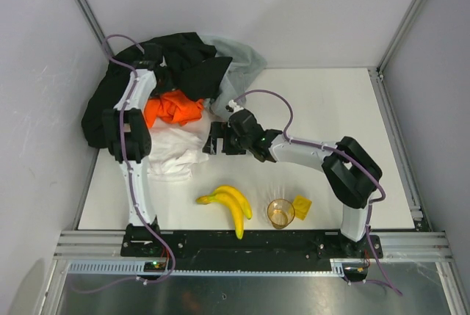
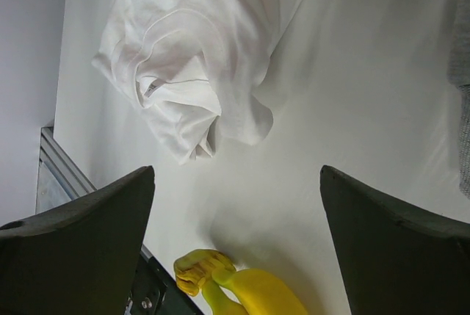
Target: Pick out a specific cloth from the pile
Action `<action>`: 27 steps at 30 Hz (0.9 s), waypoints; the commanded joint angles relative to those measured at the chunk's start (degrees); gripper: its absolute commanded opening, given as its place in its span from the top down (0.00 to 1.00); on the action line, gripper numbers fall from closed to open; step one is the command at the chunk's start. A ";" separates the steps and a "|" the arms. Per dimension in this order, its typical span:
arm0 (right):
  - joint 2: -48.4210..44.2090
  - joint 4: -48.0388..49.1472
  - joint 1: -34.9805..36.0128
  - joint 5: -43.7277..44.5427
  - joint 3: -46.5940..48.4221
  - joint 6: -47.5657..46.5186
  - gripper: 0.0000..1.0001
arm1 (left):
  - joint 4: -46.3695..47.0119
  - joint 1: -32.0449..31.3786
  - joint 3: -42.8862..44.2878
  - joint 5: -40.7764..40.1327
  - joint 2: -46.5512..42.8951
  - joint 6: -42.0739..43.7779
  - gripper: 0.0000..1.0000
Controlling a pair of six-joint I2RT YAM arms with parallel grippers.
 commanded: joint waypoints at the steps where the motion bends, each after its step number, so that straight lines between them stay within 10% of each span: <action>1: -3.26 0.03 0.87 1.86 0.09 -0.94 0.01 | -0.89 -2.18 -7.88 -1.35 -14.48 0.20 0.01; 16: -5.25 -4.99 3.34 4.08 -0.10 -1.70 0.01 | 14.77 -1.86 -64.29 6.67 -70.62 -1.53 0.00; 27: -5.29 -4.41 4.40 3.33 -0.13 -1.25 0.01 | 15.21 -1.77 -72.53 7.46 -80.26 -0.60 0.00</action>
